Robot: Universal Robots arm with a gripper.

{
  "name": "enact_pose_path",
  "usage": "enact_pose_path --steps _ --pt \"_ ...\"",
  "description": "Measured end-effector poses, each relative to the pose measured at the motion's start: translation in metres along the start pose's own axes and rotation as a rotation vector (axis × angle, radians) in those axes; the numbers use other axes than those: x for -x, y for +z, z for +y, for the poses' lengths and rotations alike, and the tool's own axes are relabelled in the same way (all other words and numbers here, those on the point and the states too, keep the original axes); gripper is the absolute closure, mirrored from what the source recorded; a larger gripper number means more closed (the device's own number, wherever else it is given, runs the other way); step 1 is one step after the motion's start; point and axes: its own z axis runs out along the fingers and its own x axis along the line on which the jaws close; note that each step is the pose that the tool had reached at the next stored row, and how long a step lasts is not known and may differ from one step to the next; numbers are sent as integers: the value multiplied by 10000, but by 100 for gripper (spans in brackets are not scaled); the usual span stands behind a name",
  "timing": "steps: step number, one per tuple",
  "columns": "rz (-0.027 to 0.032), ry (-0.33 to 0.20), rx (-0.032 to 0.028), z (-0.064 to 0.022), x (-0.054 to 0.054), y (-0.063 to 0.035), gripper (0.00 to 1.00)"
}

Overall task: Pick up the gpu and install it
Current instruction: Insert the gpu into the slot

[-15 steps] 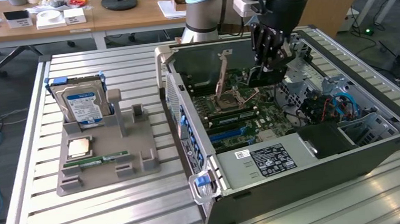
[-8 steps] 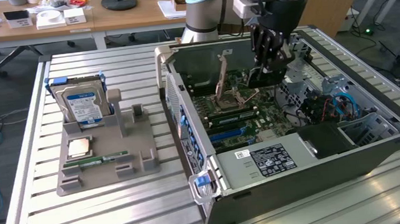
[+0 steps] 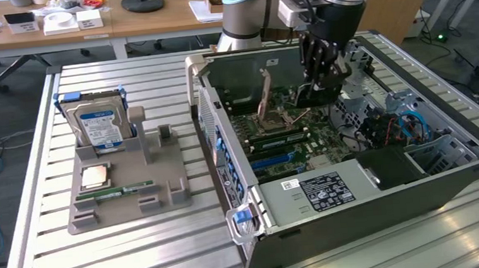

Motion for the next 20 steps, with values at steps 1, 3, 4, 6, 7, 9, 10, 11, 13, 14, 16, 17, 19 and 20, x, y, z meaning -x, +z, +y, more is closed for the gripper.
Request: enact_pose_path --steps 1,3,4,6,7,9,10,11,13,14,16,17,19,20 --pt "1 1 0 2 0 9 74" --pt "1 -1 0 5 -1 25 74" --pt "1 0 0 9 -1 33 74" --pt "0 -1 0 19 -2 57 74" --pt "0 -1 0 26 -2 71 74" --pt "0 0 0 38 -3 98 74" --pt "1 0 0 43 -4 109 74" --pt "0 1 0 48 -4 121 74" --pt "0 0 0 58 -5 142 74" --pt "0 -1 0 64 -5 151 74" --pt "0 0 0 74 -6 168 74" --pt "0 0 0 77 -6 175 74" --pt "1 0 0 83 -8 185 74" --pt "3 -2 1 85 -12 189 74"
